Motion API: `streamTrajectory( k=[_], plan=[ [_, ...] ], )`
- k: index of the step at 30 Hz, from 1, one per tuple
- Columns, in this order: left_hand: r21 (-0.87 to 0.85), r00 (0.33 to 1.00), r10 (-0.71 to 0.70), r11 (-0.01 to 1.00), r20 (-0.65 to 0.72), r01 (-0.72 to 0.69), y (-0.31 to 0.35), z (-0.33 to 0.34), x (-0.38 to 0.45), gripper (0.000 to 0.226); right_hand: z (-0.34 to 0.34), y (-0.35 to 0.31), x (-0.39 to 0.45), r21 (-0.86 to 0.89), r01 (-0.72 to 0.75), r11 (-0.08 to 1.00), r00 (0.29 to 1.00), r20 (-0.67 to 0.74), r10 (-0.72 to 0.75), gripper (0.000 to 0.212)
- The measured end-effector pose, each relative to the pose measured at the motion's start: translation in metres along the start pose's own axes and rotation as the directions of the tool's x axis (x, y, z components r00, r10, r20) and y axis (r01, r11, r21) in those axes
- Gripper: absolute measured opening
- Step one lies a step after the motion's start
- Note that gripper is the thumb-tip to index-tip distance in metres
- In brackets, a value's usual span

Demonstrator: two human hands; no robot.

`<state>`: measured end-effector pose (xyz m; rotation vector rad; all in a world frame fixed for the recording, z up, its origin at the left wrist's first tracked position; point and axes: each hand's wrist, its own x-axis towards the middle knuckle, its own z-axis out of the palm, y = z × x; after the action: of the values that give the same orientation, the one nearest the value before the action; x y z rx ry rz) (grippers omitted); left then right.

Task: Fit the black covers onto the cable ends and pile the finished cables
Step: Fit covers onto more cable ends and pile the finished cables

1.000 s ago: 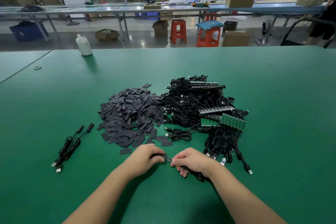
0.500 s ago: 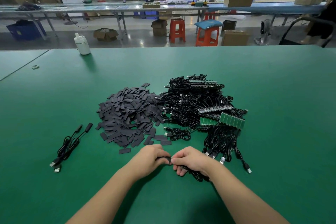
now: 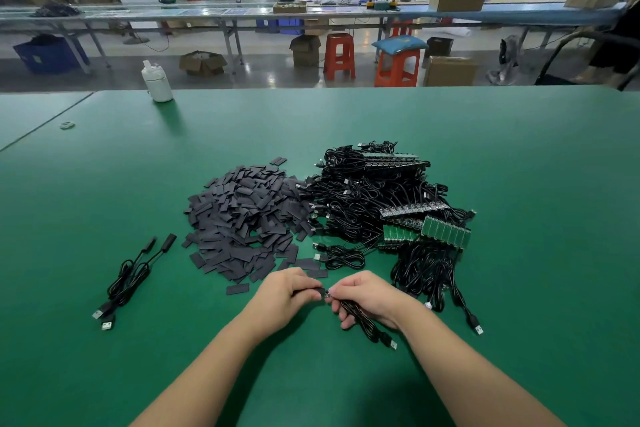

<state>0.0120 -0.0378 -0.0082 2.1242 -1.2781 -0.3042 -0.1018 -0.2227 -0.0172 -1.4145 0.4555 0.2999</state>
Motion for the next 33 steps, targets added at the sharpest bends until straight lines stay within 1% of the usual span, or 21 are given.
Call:
streamTrajectory(
  k=[4, 8, 13, 19, 22, 27, 33],
  plan=[
    [-0.035, 0.999, -0.042, 0.999, -0.001, 0.042, -0.004, -0.001, 0.001, 0.019, -0.001, -0.006, 0.004, -0.077, 0.009, 0.997, 1.000, 0.022, -0.008, 0.017],
    [-0.044, 0.999, -0.052, 0.998, 0.009, 0.053, -0.007, 0.000, 0.002, 0.020, 0.000, -0.007, 0.006, -0.104, 0.009, 0.995, 1.000, 0.026, -0.006, 0.019],
    [-0.104, 0.998, -0.064, 0.992, 0.024, 0.066, -0.009, 0.006, 0.001, 0.016, -0.002, -0.007, 0.005, -0.225, 0.017, 0.974, 1.000, 0.014, -0.014, 0.020],
    [-0.150, 0.996, -0.082, 0.986, -0.042, 0.074, -0.011, 0.015, 0.000, 0.014, -0.001, -0.006, 0.004, -0.229, 0.030, 0.973, 1.000, 0.007, -0.029, 0.020],
    [-0.186, 0.995, -0.086, 0.980, -0.050, 0.076, -0.011, 0.017, -0.002, 0.019, 0.001, -0.006, 0.003, -0.250, 0.035, 0.968, 0.999, 0.005, -0.035, 0.020],
    [-0.100, 0.999, -0.036, 0.994, 0.036, 0.040, -0.009, 0.015, -0.001, 0.012, 0.002, -0.005, 0.002, -0.278, 0.042, 0.960, 0.999, 0.022, -0.038, 0.020],
    [-0.017, 0.997, 0.002, 1.000, 0.074, -0.001, 0.000, 0.013, 0.005, 0.018, 0.003, -0.003, 0.002, -0.226, 0.042, 0.973, 0.999, 0.033, -0.036, 0.022]
  ],
)
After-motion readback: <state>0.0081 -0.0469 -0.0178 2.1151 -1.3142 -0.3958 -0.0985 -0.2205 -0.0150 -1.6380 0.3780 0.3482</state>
